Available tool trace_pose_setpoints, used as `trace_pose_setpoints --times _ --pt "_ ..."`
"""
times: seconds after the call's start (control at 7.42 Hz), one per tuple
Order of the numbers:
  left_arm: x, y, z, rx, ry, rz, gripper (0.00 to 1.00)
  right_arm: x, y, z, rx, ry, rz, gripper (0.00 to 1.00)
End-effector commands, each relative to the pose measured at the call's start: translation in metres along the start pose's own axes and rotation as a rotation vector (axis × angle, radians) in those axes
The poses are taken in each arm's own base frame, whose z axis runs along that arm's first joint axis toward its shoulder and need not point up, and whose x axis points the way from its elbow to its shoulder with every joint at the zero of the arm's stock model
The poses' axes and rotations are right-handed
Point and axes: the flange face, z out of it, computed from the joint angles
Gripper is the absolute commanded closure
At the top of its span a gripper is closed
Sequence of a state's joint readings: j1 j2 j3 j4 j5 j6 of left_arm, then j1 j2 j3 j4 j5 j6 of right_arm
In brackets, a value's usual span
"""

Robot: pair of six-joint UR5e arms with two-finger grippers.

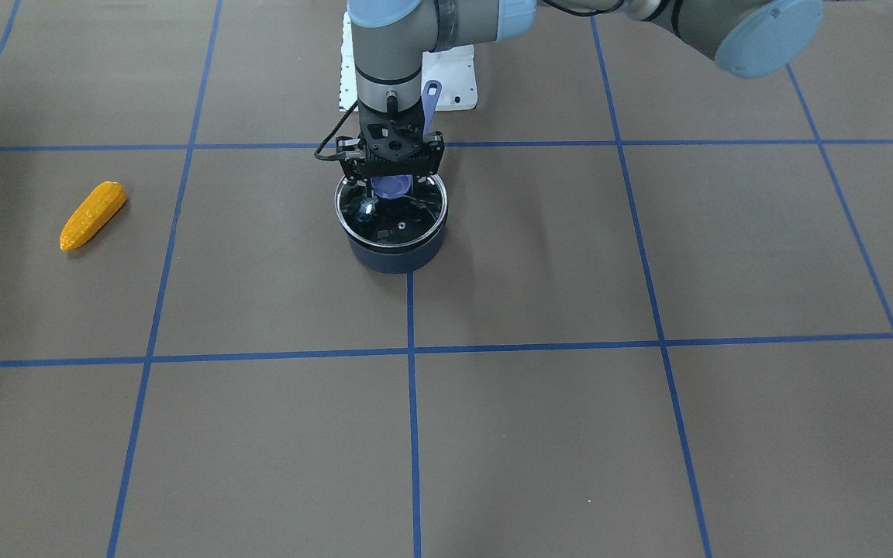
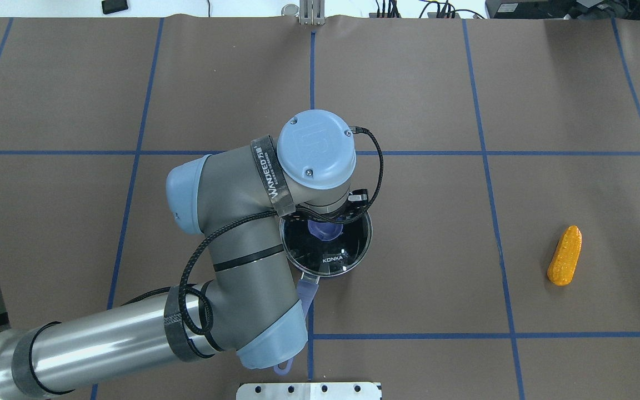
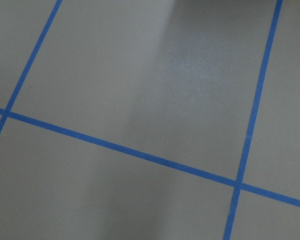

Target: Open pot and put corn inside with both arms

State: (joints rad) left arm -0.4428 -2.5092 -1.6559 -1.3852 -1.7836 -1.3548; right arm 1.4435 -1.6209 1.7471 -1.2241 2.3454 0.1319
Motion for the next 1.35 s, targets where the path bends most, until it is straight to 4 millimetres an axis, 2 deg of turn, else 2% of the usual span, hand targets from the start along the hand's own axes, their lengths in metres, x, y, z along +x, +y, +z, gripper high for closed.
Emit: trace_pose_setpoints --times 0.0,0.13,0.27,0.54,0.81,0.94,1.08,1.21 --pt "-0.011 0.007 -0.042 -0.002 0.001 0.082 1.00 0.000 -0.001 0.000 0.001 0.000 -0.001 0.00" --pt "-0.045 0.012 -0.060 -0.003 -0.029 0.144 1.00 0.000 -0.001 0.000 0.001 0.000 -0.001 0.00" --pt "-0.105 0.006 -0.066 0.016 -0.042 0.214 1.00 0.000 0.000 0.000 0.000 0.001 0.000 0.00" --pt "-0.212 -0.008 -0.065 0.039 -0.094 0.342 1.00 0.000 0.000 0.001 -0.001 -0.001 -0.001 0.00" --pt "-0.304 -0.038 -0.051 -0.021 -0.061 0.455 1.00 0.000 0.000 0.002 -0.005 -0.001 0.000 0.00" --pt "-0.335 -0.056 -0.042 -0.033 -0.056 0.484 1.00 0.001 0.001 0.004 -0.008 -0.001 0.002 0.00" --pt "-0.349 -0.073 -0.020 -0.053 -0.096 0.496 1.00 0.001 0.001 0.004 -0.008 -0.001 0.002 0.00" --pt "-0.364 -0.100 -0.006 -0.036 -0.110 0.484 1.00 0.001 0.001 0.004 -0.008 -0.001 0.002 0.00"
